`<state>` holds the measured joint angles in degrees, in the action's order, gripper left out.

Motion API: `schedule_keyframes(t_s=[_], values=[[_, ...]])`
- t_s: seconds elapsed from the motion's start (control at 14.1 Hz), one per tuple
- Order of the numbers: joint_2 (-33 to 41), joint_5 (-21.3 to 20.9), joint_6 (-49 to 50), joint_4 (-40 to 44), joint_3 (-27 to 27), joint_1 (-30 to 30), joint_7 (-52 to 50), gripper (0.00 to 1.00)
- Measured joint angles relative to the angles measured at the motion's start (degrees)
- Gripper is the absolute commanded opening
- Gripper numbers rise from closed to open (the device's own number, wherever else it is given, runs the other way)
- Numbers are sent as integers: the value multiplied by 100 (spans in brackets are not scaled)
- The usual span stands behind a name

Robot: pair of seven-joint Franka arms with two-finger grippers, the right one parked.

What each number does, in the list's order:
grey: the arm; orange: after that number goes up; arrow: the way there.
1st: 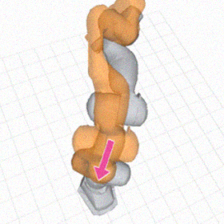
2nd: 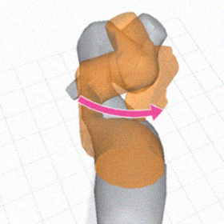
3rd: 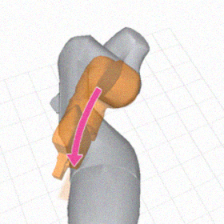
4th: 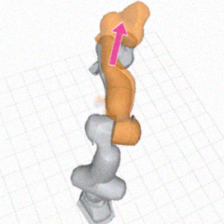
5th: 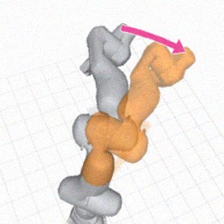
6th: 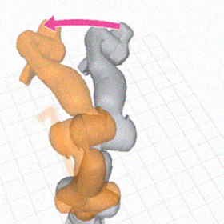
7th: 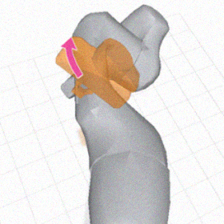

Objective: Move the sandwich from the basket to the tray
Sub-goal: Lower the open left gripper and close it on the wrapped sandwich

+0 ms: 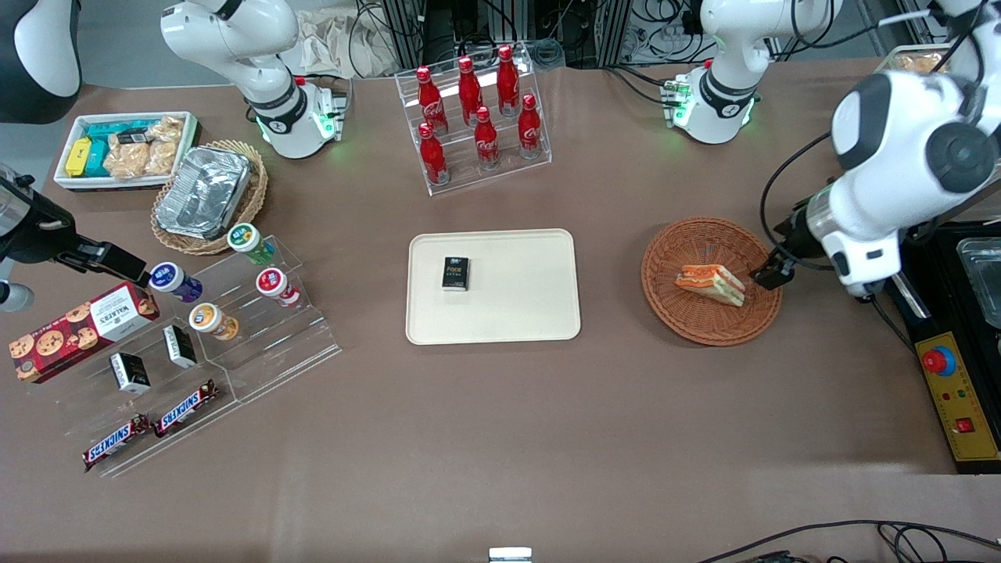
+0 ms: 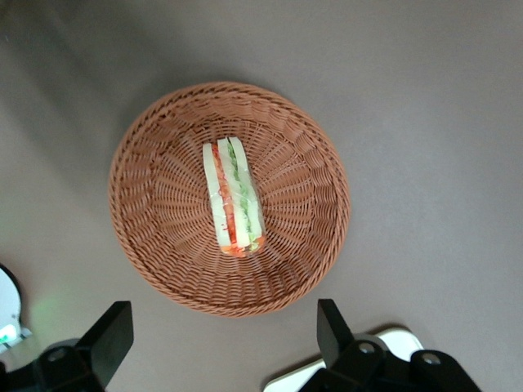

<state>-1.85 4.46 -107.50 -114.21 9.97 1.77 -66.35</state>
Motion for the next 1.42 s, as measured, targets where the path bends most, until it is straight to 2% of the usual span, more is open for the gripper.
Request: schedule_keyframes(t_s=[0.21, 0.85, 1.35, 1.42], values=[[-249, -2, -700, -380, 57, -5, -225, 100], [-369, -23, -2449, -1845, 92, -9, -511, 100], [-654, -24, -2999, -2087, 92, -9, -684, 100], [-719, -24, -3059, -2099, 92, -9, -685, 96]])
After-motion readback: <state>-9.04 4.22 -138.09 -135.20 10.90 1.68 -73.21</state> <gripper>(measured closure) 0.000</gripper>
